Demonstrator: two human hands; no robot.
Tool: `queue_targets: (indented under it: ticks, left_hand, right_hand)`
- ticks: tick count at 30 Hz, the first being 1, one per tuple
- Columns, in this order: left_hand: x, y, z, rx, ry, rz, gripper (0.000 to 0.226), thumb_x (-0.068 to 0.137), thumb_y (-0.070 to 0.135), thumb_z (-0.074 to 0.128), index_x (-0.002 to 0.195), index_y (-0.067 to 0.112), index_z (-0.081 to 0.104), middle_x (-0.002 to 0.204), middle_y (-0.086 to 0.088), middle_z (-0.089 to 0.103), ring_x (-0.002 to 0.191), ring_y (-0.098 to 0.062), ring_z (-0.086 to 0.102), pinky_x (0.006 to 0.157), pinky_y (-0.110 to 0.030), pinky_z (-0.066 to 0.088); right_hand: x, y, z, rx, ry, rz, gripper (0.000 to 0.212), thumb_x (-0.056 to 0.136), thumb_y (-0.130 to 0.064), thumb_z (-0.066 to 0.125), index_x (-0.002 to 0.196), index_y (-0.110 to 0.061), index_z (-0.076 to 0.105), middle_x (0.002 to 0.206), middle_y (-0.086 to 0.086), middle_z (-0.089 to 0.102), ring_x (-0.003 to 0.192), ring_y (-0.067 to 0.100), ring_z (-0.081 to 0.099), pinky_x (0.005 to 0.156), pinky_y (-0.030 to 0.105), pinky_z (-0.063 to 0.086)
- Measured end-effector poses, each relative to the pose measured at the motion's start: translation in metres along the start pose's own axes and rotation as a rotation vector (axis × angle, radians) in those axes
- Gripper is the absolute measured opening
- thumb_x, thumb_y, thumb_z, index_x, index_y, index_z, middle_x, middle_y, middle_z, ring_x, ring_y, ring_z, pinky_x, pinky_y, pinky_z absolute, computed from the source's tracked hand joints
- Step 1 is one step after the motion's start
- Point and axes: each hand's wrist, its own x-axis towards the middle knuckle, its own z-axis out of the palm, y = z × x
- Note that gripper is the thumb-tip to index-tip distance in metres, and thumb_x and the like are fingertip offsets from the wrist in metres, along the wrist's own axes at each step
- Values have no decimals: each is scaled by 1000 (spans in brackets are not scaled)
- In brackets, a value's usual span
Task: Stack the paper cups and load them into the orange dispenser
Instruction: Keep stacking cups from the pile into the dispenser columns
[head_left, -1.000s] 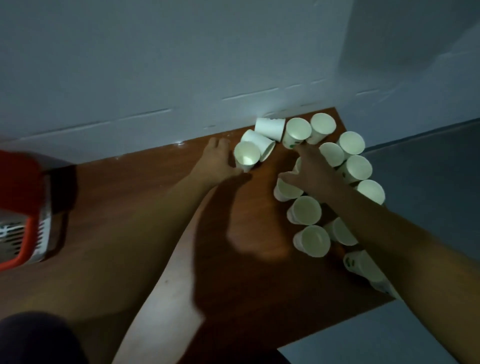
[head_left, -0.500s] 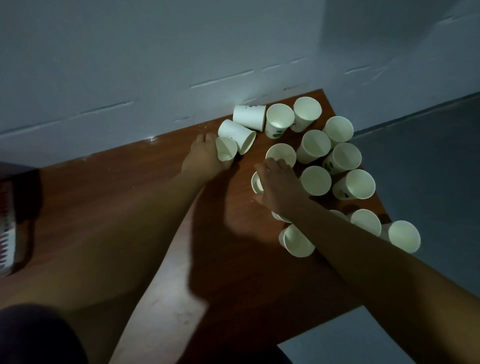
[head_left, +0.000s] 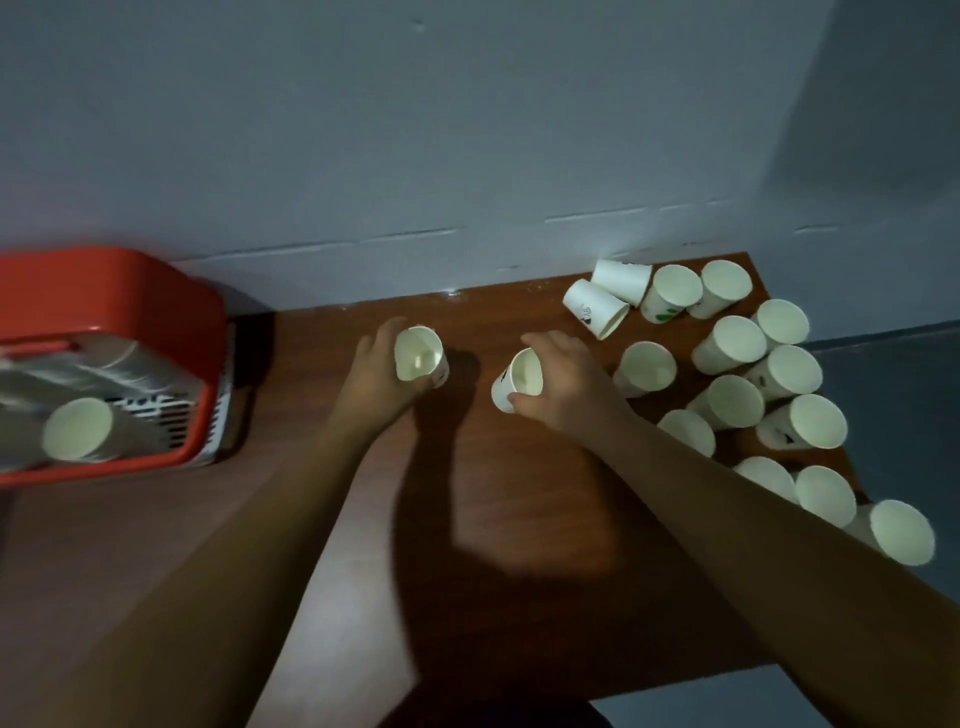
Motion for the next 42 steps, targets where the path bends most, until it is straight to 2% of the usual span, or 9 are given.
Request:
queue_targets:
  ticks: [4,11,17,23,28,32,36,38,42]
  left_hand:
    - [-48,-53,-72,13,106,-84,73,75,38,83,137,22,48,132,-5,50,114,-17,46,87,-29,37]
    - [-116,-136,-192,58,406,-170,65,77,28,85,131,9,54,121,-12,54,118,-32,49,91,-34,38]
    - [-127,-191,-248,33,611,-303,68,80,45,79,134,13,52,132,-14,51,113,-30,54,86,-33,40]
    - [-104,-230,-245,106,505,-313,67,80,42,78,135,15,51,125,-16,52,109,-39,55,87,-47,47]
    - [-86,-256,-234,219,350,-278,65,80,41,78,134,15,53,128,-18,50,116,-41,51,89,-49,48]
    - [-74,-276,-224,159,242,-274,79,78,38,80,146,17,45,134,-23,48,121,-43,50,97,-49,47]
    - [-77,-288,-225,37,184,-178,90,76,26,83,152,12,36,139,-23,49,127,-39,48,104,-47,42]
    - [-80,-299,-226,-31,181,-156,90,76,20,82,152,12,35,140,-17,51,128,-33,49,106,-48,45]
    - [-87,-317,-225,-128,232,-143,65,80,7,69,140,15,48,131,-6,61,121,-24,57,100,-50,50]
  right_hand:
    - [10,-84,25,16,-89,-21,80,77,-42,76,144,-18,38,140,2,41,128,23,42,104,39,43]
    - [17,-211,78,92,-117,-159,79,76,-39,77,142,-16,41,136,3,42,122,25,47,100,40,45]
    - [22,-278,108,102,-107,-215,80,76,-40,78,142,-18,39,137,3,42,121,23,48,98,40,47]
    - [32,-311,131,111,-71,-191,74,75,-36,80,138,-20,43,132,2,43,118,19,47,95,33,48]
    - [35,-320,151,149,5,-194,72,73,-31,83,134,-17,47,128,0,49,114,15,48,92,28,48]
    - [45,-331,165,247,41,-245,63,72,-26,82,126,-12,53,122,2,53,108,15,52,90,25,47]
    - [63,-361,181,301,21,-257,63,74,-24,82,128,-10,53,124,3,52,107,7,47,87,1,31]
    - [72,-375,190,310,0,-270,65,75,-25,81,131,-10,52,127,4,50,109,6,44,88,4,30]
    - [86,-392,213,206,-37,-349,69,75,-29,80,133,-7,51,134,8,49,125,21,45,108,27,33]
